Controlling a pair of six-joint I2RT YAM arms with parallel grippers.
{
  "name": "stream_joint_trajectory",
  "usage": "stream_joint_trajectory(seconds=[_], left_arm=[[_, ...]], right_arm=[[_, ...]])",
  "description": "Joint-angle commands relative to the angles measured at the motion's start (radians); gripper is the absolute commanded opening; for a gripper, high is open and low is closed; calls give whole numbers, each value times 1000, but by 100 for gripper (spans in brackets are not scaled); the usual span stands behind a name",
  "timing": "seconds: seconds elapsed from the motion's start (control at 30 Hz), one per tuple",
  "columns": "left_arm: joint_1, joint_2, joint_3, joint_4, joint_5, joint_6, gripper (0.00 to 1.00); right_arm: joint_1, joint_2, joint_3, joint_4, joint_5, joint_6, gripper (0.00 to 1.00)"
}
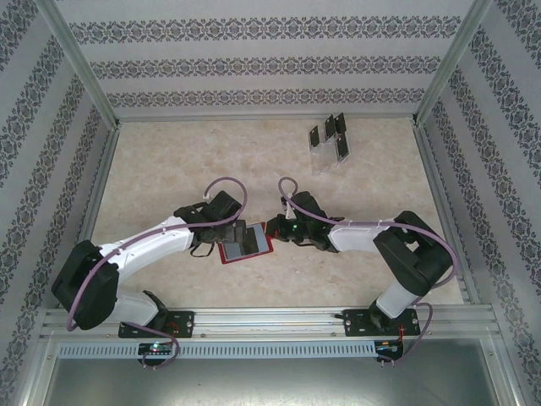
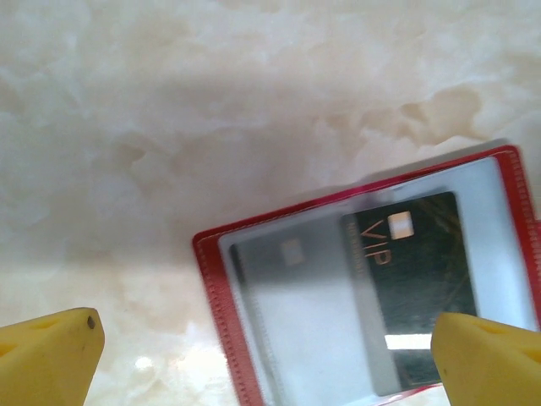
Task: Put the credit cards into the card holder
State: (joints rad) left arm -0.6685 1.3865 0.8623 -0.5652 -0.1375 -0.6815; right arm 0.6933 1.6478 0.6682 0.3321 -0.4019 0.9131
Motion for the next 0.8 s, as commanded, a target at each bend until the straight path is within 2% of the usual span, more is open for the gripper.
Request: stream_joint_trajectory(seconds=[0.0, 0.4, 0.77], left_arm=[[-14, 51, 50, 2, 28, 30, 100], [-61, 234, 166, 28, 26, 24, 100], [-80, 330, 195, 40, 13, 9, 100]], right_arm=[[-3, 38, -7, 16, -14, -10, 1], [-3, 89, -44, 58, -2, 4, 0], [-2, 107, -50, 66, 8, 10, 0]])
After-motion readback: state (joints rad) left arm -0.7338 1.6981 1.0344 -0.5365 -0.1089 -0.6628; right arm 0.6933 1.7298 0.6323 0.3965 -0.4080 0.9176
